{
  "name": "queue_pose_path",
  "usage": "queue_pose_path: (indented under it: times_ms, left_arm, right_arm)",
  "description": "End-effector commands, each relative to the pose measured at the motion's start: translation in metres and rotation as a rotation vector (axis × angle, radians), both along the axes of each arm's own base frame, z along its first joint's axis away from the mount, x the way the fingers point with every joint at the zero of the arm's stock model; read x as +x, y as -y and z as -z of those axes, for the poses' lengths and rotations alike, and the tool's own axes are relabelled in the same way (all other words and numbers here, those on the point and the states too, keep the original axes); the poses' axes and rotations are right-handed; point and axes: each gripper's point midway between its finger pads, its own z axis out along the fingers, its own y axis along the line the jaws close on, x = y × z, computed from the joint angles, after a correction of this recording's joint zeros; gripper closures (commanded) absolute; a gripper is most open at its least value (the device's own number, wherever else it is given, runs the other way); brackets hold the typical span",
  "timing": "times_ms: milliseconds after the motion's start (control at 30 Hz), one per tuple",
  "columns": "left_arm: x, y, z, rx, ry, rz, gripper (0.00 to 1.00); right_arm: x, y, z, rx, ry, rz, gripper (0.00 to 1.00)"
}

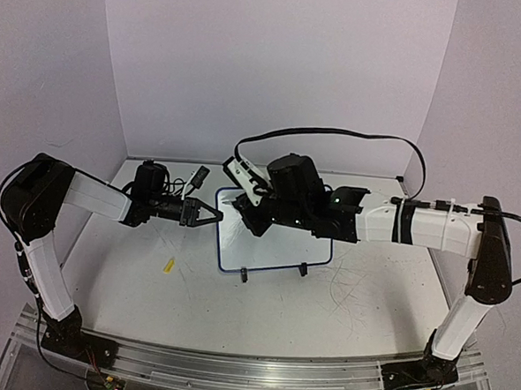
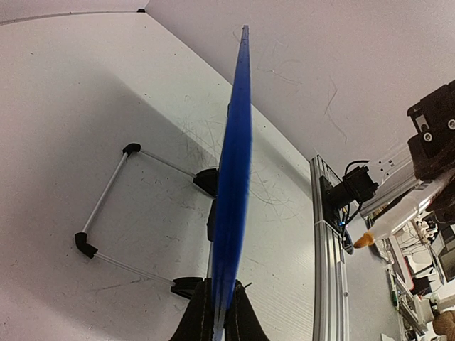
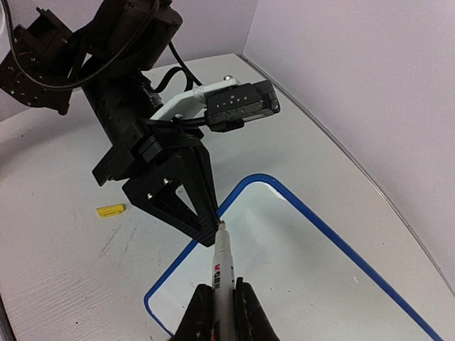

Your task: Write a sentence on the whiteboard

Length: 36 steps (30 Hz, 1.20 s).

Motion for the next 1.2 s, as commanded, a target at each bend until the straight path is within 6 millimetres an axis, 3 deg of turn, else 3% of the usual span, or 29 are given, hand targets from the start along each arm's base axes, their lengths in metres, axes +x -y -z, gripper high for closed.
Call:
queue_pose_path:
  times_ms: [0,1167]
  left_arm:
    - [0.001,0.000,-0.010,-0.009,0.027,-0.010,1.00]
    - [0.002,0.000,-0.008,-0.001,0.027,-0.010,1.00]
  right_arm:
    - [0.009,-0.006,-0.022,0.047,0.066,0.031,1.00]
    - [0.027,-0.009,-0.013,0.041,0.109,0.108,1.00]
